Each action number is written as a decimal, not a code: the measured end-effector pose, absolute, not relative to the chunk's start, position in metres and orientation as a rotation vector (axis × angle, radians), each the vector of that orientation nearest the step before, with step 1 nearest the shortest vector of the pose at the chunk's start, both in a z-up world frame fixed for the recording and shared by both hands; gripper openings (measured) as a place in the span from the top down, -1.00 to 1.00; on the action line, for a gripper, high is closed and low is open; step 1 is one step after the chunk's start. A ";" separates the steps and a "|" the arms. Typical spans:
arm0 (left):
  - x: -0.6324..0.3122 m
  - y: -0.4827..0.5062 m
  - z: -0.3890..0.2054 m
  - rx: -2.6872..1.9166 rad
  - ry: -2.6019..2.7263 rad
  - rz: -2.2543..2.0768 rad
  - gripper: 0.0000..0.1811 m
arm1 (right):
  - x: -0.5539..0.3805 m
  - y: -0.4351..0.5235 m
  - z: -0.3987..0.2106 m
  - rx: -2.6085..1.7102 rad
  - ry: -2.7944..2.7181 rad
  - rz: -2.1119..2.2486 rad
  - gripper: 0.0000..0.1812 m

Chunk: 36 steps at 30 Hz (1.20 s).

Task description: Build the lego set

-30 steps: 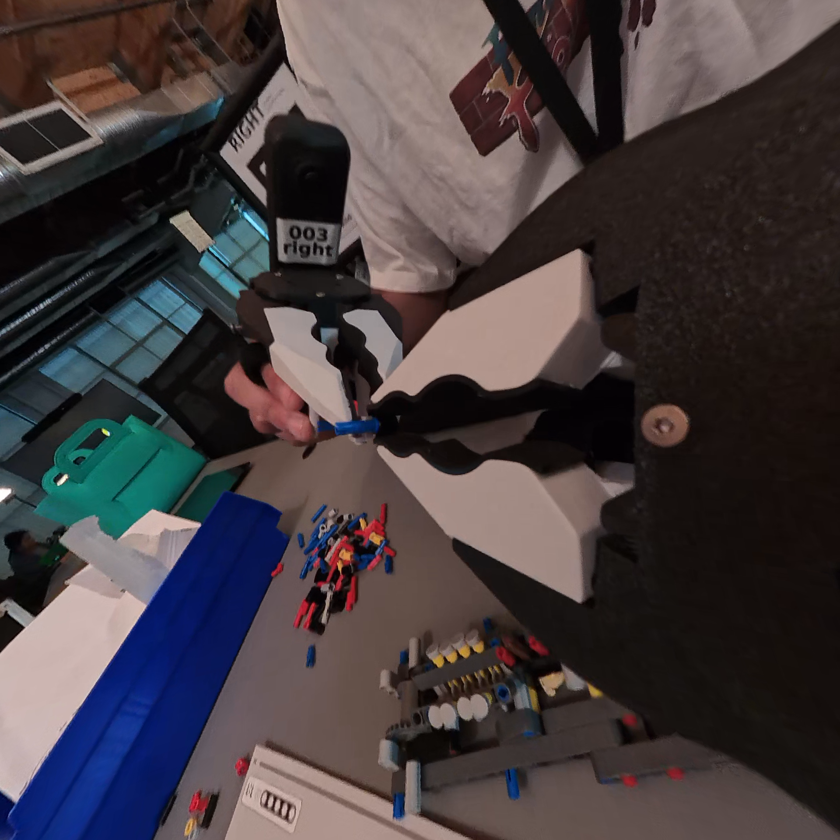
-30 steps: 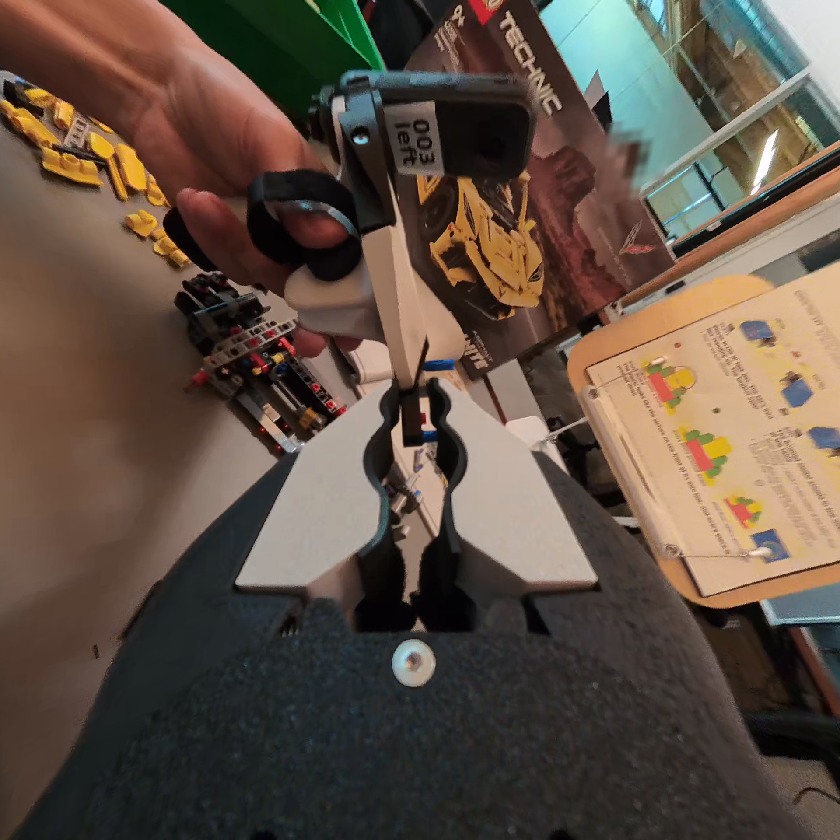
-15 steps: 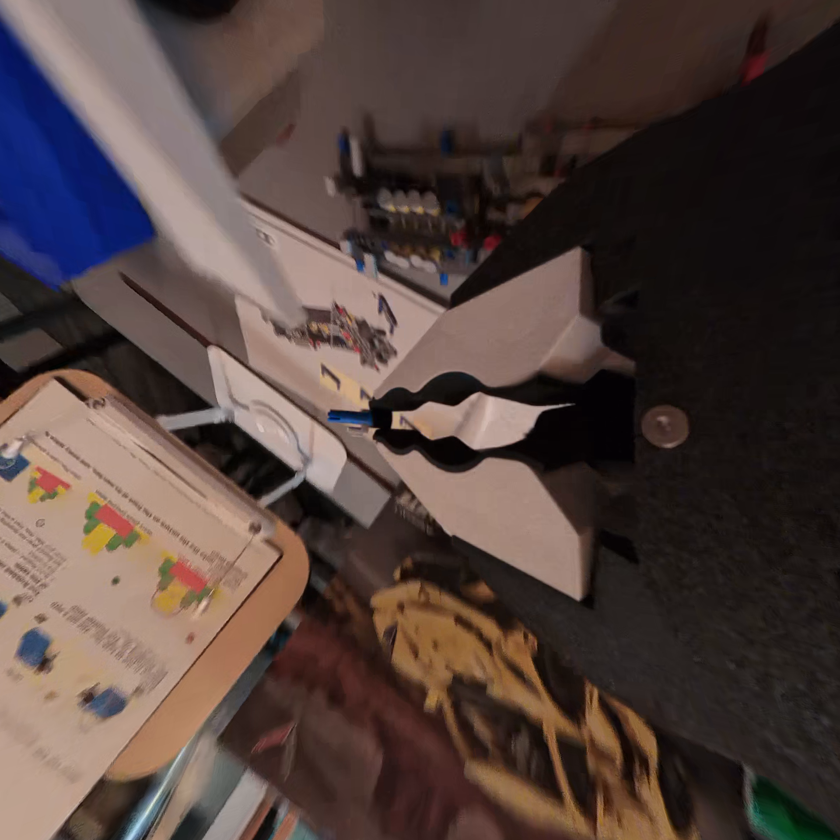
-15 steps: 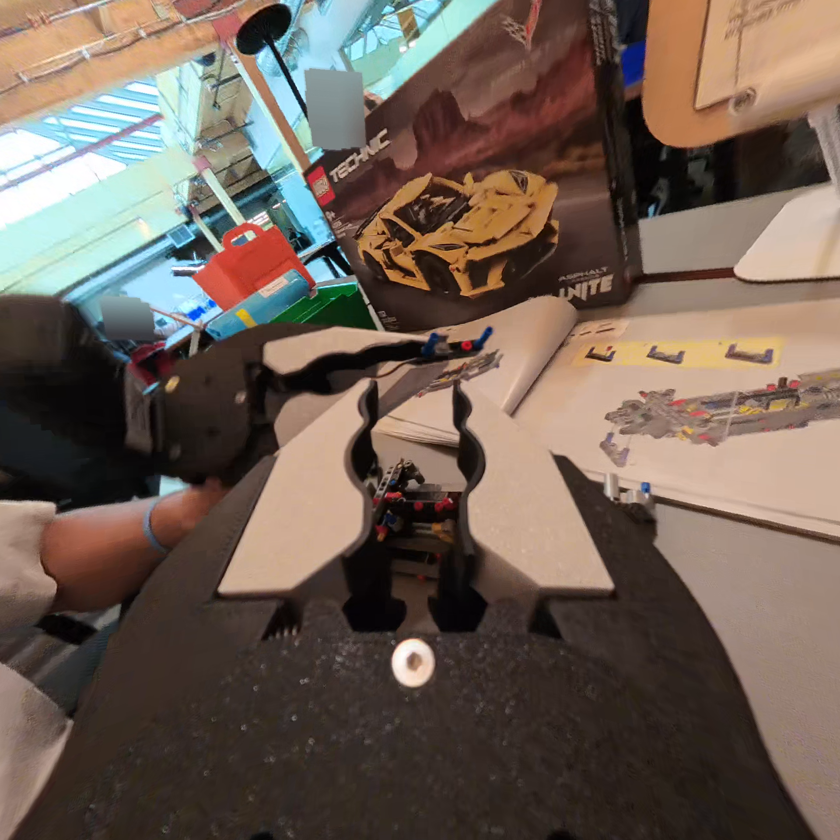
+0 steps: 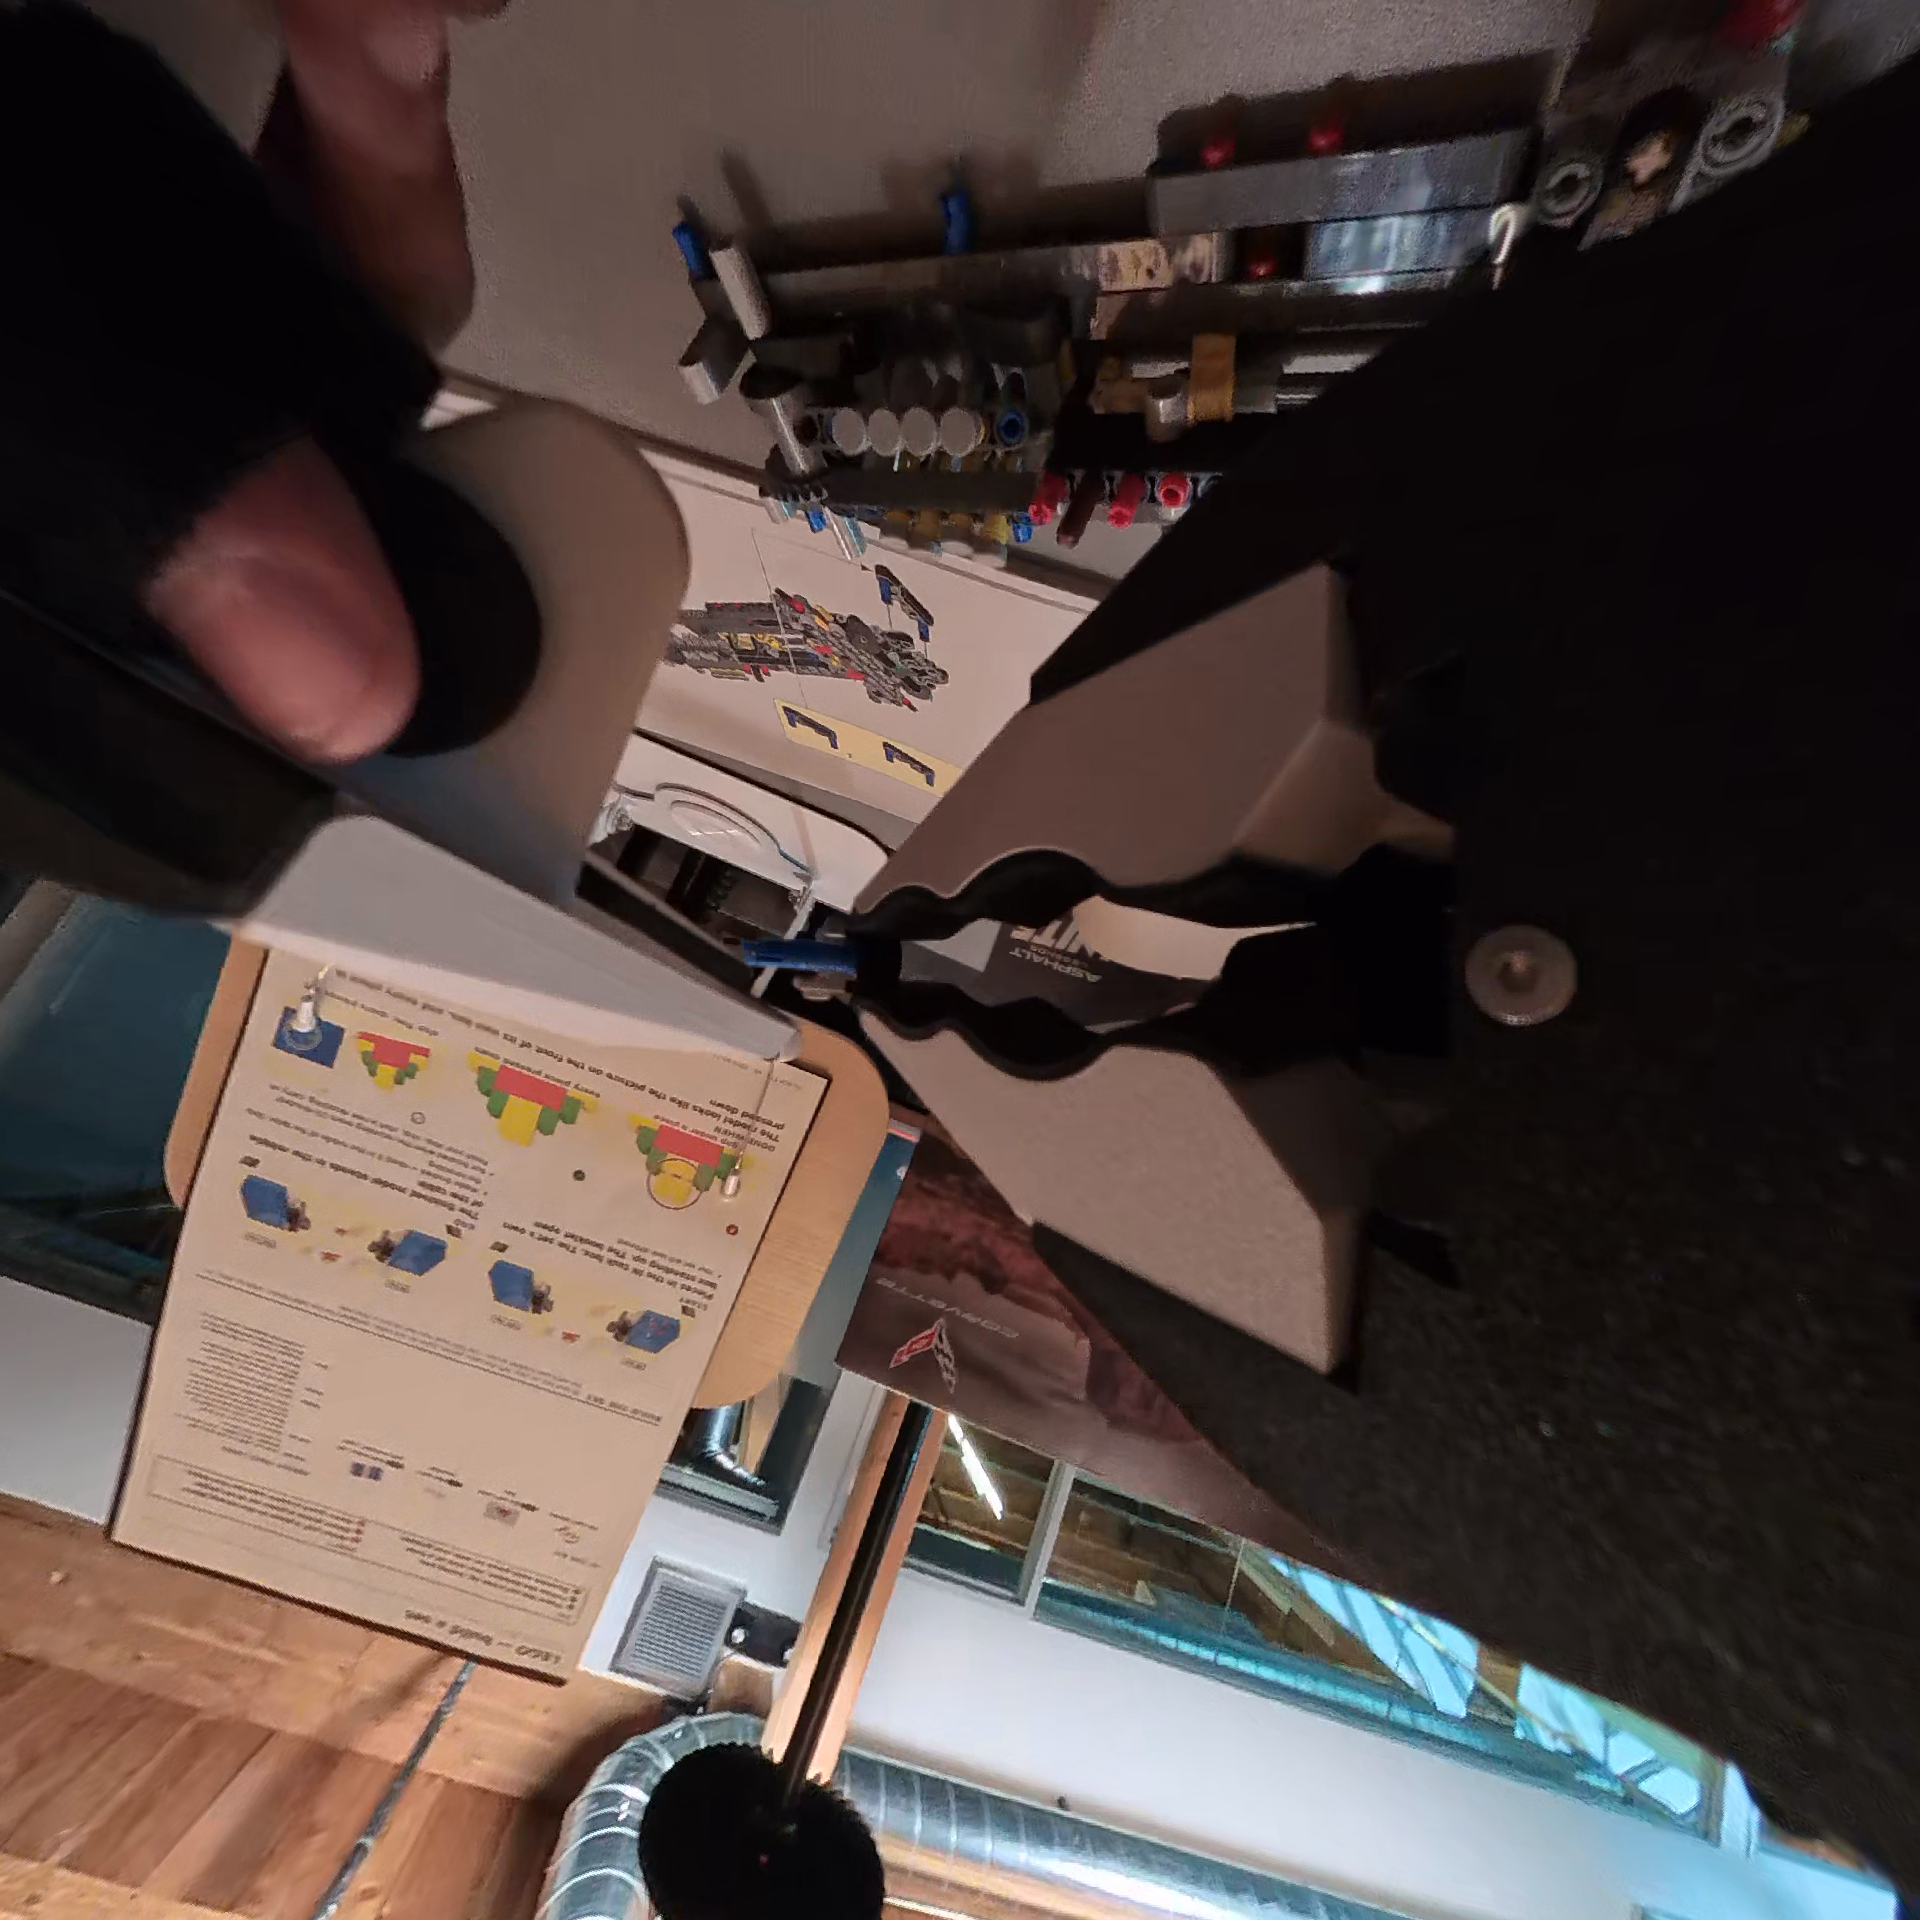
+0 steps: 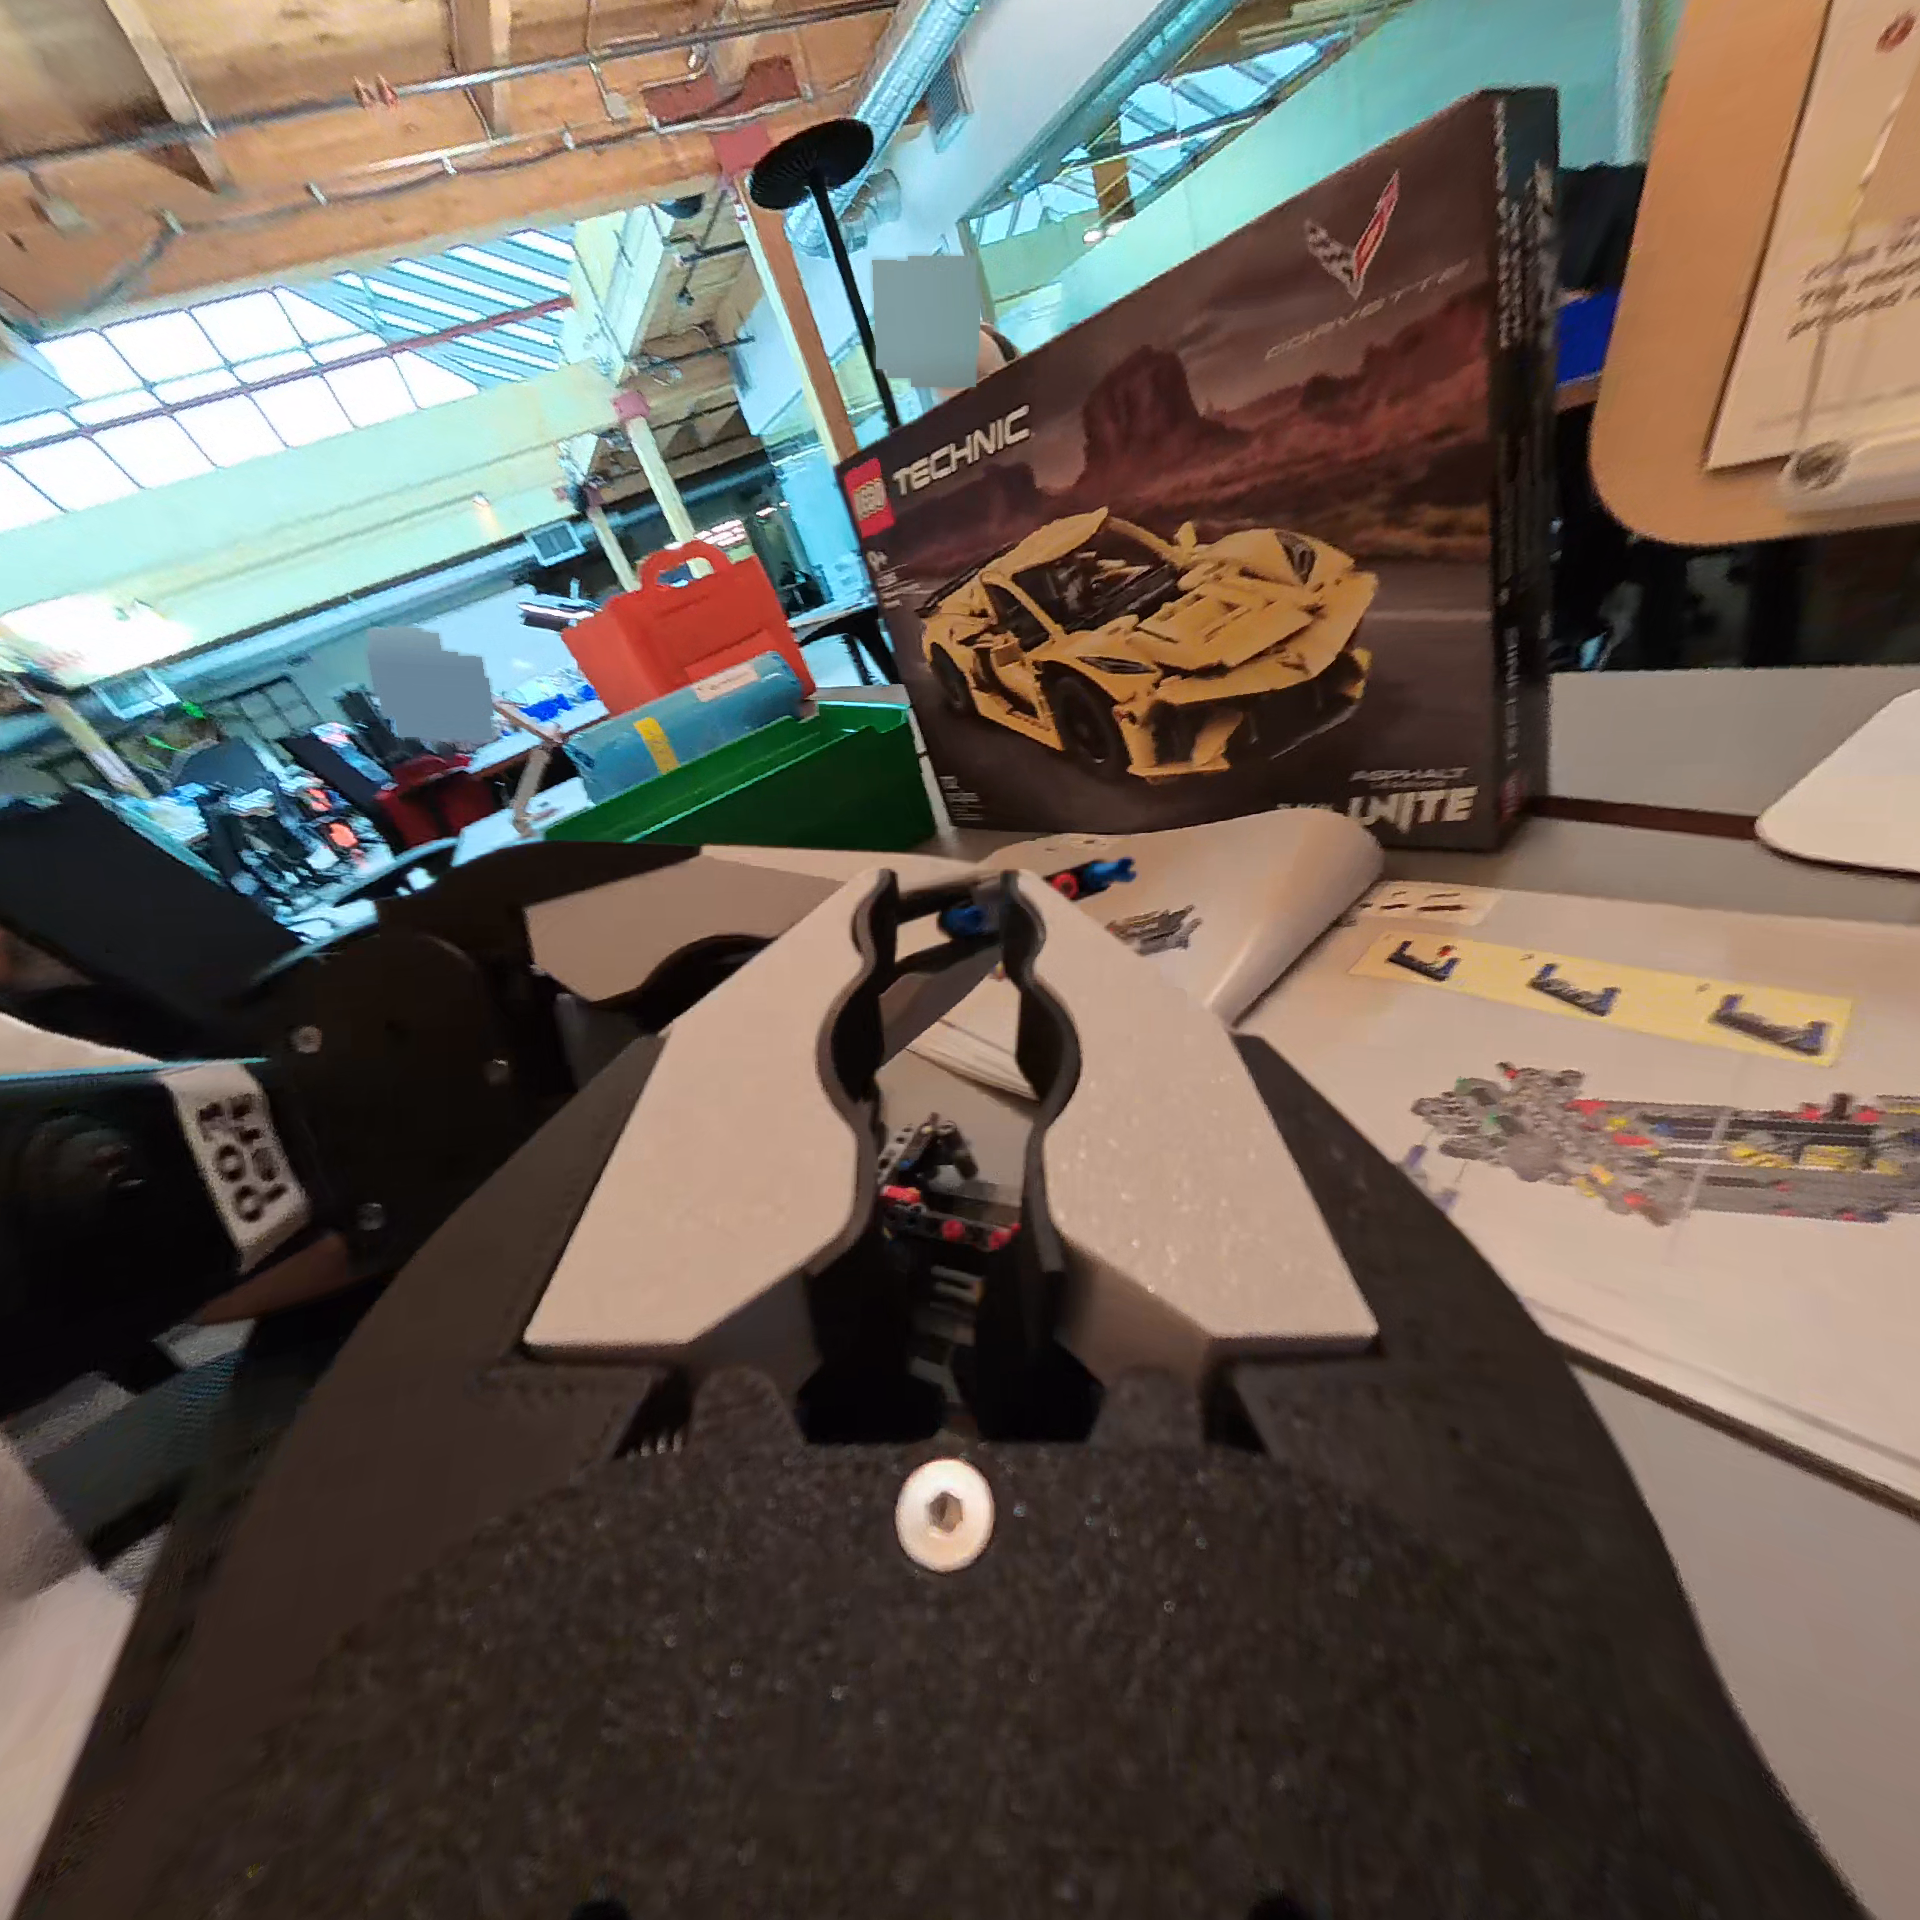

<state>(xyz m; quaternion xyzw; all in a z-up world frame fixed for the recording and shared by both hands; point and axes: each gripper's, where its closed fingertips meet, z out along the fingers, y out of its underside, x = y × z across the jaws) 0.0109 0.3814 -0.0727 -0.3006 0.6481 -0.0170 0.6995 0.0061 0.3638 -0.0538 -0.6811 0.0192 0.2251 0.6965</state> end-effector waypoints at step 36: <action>0.012 0.360 -0.079 -0.537 1.502 -0.018 0.94 | 0.010 0.357 -0.072 -1.620 -0.024 0.558 0.90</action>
